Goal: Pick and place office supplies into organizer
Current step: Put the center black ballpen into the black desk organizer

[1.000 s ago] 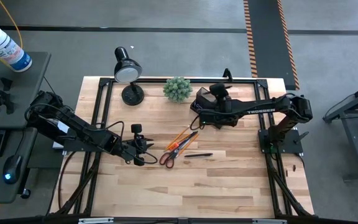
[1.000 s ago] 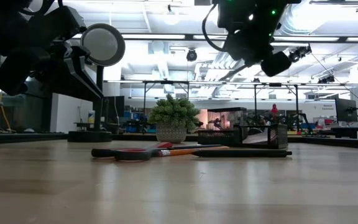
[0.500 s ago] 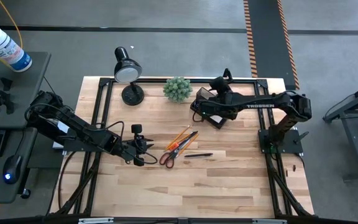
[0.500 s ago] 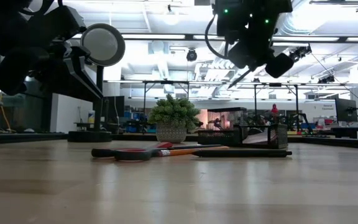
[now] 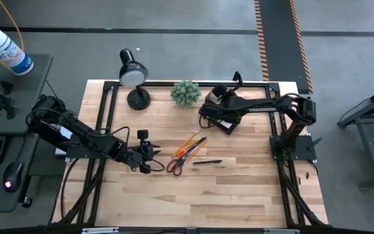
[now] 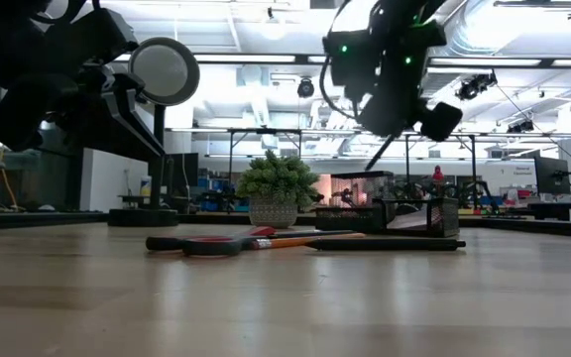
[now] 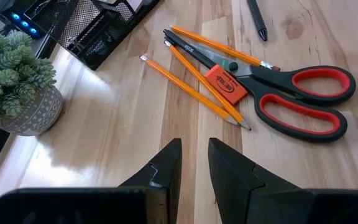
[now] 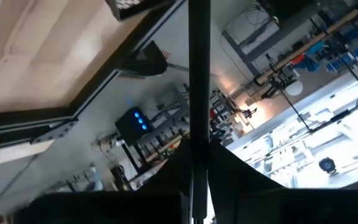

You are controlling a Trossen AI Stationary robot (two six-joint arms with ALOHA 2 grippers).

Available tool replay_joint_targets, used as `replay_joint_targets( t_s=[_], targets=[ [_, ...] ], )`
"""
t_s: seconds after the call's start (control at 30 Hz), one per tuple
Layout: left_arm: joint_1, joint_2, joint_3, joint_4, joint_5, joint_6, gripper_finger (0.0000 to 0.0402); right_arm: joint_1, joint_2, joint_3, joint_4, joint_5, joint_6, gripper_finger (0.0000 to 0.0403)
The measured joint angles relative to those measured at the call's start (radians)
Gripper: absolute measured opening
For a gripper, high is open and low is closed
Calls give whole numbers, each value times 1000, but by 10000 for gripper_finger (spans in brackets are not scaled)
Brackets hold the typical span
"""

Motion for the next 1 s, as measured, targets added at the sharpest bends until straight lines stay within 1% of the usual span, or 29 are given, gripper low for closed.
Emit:
replay_joint_targets(
  t_s=[0.3, 0.47, 0.6, 0.77, 1.0],
  targets=[
    [0, 0, 0, 0, 0, 1, 67, -4, 60, 0, 0, -6, -23, 21],
    [0, 0, 0, 0, 0, 3, 67, -6, 60, 0, 44, -15, -78, 21],
    [0, 0, 0, 0, 0, 3, 67, -8, 60, 0, 61, -50, -136, 25],
    [0, 0, 0, 0, 0, 2, 67, -9, 60, 0, 67, -61, -146, 41],
    [0, 0, 0, -1, 0, 2, 67, -9, 60, 0, 66, -87, -153, 84]
  ],
)
